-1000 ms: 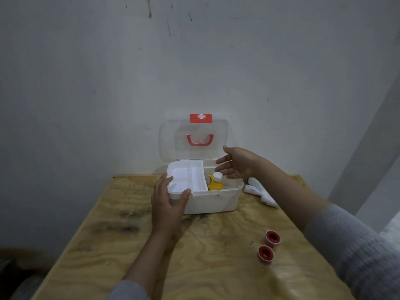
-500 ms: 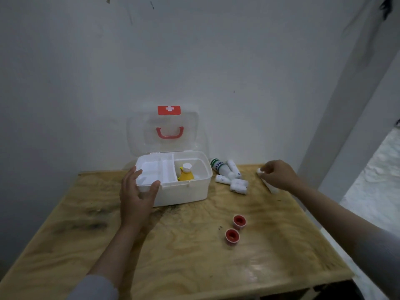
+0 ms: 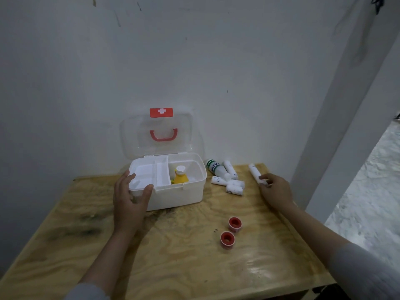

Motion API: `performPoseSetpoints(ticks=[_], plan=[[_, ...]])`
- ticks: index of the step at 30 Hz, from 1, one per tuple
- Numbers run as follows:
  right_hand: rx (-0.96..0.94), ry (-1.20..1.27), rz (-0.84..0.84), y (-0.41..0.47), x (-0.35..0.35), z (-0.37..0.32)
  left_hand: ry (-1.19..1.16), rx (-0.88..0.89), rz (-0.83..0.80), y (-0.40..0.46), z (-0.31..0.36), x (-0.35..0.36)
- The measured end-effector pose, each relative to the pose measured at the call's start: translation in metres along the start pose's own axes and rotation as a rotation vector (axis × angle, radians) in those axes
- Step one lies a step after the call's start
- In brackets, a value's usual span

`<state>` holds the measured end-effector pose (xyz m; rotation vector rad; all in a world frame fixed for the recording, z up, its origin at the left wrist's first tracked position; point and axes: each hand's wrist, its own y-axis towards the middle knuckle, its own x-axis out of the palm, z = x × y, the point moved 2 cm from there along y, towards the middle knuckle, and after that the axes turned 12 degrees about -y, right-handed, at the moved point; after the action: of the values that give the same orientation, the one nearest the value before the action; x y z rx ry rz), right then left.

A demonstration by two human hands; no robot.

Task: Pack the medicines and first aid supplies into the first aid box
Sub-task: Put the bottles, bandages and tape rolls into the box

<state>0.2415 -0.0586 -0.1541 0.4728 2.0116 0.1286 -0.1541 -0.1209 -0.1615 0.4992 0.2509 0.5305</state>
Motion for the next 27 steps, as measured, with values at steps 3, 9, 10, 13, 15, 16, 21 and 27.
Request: performPoseSetpoints(ticks=[3, 9, 10, 13, 15, 16, 21, 27], plan=[[-0.013, 0.142, 0.021, 0.004, 0.0, -0.024, 0.002, 0.001, 0.005, -0.001, 0.001, 0.0], [-0.226, 0.383, 0.111, -0.005, -0.024, -0.097, -0.013, 0.003, 0.001, 0.001, -0.005, -0.002], [-0.284, 0.402, 0.111, -0.01, -0.029, -0.112, -0.019, 0.004, 0.003, 0.001, -0.005, -0.002], [-0.45, 0.428, 0.055, -0.029, -0.039, -0.153, -0.029, 0.0, 0.011, 0.0, -0.004, -0.001], [-0.537, 0.385, 0.0, -0.042, -0.035, -0.176, -0.029, 0.007, 0.01, 0.0, -0.004, -0.001], [-0.573, 0.345, -0.022, -0.048, -0.031, -0.187, -0.03, 0.007, 0.008, 0.001, -0.005, -0.001], [-0.715, 0.149, -0.074, -0.07, 0.006, -0.229, -0.01, -0.028, 0.017, -0.001, -0.001, 0.0], [-0.739, -0.116, -0.017, -0.085, 0.03, -0.252, -0.04, -0.017, 0.014, 0.0, -0.003, -0.001]])
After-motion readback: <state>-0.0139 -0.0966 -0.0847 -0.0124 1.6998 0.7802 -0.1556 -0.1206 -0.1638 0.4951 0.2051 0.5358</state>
